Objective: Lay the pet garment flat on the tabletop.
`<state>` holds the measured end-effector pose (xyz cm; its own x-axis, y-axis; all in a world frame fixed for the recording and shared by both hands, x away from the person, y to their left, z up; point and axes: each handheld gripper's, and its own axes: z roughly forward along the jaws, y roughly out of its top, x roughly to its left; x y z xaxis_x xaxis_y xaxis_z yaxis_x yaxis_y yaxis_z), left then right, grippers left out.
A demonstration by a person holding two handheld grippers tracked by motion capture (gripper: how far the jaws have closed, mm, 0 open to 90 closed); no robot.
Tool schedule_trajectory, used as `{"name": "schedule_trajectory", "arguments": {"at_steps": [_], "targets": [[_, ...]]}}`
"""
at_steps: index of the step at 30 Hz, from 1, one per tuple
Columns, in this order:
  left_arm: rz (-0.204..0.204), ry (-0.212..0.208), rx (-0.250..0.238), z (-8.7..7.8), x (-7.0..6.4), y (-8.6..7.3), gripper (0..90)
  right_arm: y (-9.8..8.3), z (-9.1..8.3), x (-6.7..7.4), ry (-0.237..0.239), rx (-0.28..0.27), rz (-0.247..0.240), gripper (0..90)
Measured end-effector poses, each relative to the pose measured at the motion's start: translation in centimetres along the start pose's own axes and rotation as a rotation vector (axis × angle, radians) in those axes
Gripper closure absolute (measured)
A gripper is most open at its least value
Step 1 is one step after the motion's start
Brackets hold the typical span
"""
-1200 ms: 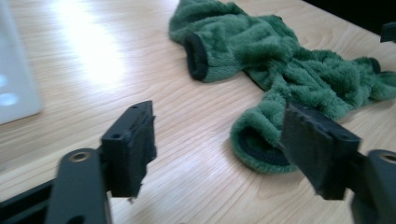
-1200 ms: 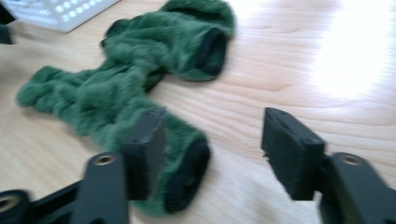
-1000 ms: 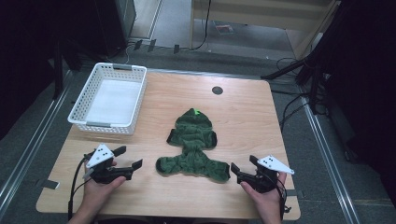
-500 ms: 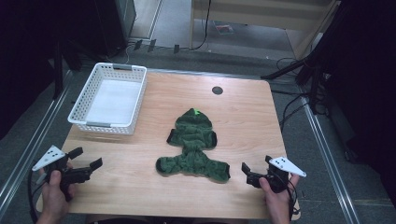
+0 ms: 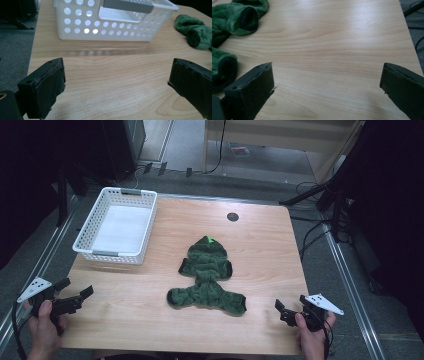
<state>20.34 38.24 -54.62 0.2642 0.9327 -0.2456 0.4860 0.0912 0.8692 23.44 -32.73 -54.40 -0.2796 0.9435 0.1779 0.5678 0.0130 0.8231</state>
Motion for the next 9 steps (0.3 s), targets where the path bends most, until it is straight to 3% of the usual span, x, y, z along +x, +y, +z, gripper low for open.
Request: {"name": "schedule_trajectory", "arguments": {"at_steps": [9], "targets": [[0.027, 0.025, 0.037, 0.90, -0.44, -0.22, 0.6, -0.01, 0.17, 0.23, -0.014, 0.005, -0.011, 0.0]]}}
